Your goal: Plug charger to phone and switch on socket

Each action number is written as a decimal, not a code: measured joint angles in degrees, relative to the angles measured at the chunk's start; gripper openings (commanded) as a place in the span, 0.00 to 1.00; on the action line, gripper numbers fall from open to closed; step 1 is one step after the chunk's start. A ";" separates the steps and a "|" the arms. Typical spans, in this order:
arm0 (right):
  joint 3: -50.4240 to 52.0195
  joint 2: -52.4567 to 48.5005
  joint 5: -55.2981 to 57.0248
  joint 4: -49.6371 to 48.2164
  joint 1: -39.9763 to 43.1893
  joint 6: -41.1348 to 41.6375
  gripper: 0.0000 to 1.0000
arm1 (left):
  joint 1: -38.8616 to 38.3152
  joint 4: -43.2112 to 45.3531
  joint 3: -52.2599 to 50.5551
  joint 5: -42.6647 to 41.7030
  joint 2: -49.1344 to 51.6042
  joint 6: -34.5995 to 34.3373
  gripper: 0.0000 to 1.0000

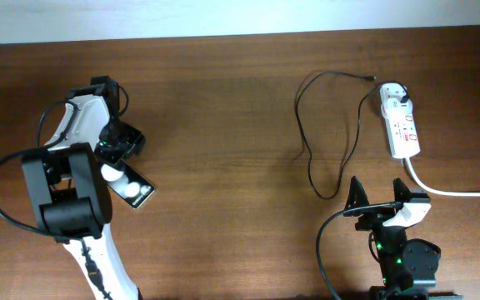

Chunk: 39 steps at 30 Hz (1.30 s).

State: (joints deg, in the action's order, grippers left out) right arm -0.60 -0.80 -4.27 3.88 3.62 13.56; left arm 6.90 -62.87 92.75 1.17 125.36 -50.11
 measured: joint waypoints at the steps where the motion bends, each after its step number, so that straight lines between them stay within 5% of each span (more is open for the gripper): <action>1: 0.00 0.00 0.00 -0.02 0.00 0.02 0.99 | -0.02 -0.02 0.02 0.11 0.00 0.85 0.67; 2: 0.00 0.00 0.00 -0.02 0.00 0.00 0.99 | -0.02 -0.02 0.00 0.07 0.00 1.36 0.96; 3: 0.00 0.00 0.00 -0.02 0.00 0.00 0.99 | -0.02 0.11 0.02 0.04 0.00 2.12 0.99; 11: 0.00 0.00 0.00 0.00 0.00 0.04 0.99 | 0.22 -22.03 25.92 5.05 1.07 10.25 0.99; 16: 0.00 0.00 0.00 0.00 0.00 0.00 0.99 | 0.85 -24.35 26.40 6.84 -2.89 8.66 0.99; 26: 0.00 0.00 0.00 -0.02 0.00 0.00 0.99 | 1.81 -23.34 26.01 15.17 -37.11 3.50 0.99; 28: 0.00 0.00 0.04 -0.02 0.00 0.00 0.99 | 1.81 -18.62 21.11 17.35 -46.75 2.19 0.99; 31: -0.02 0.00 0.20 0.00 0.00 0.00 0.99 | 2.54 -9.22 0.68 20.24 -57.64 -0.22 0.99; 34: 0.00 0.00 0.22 0.00 0.00 0.04 0.99 | 4.83 -3.41 -17.00 18.53 -54.25 -0.74 0.99; 39: -0.02 0.00 0.20 0.00 0.00 0.00 0.99 | 13.60 -7.72 -20.55 14.56 -52.92 -4.61 0.99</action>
State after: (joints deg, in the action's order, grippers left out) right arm -0.62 -0.80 -4.08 3.88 3.62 13.56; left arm 20.49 -70.59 72.20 15.73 72.44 -54.72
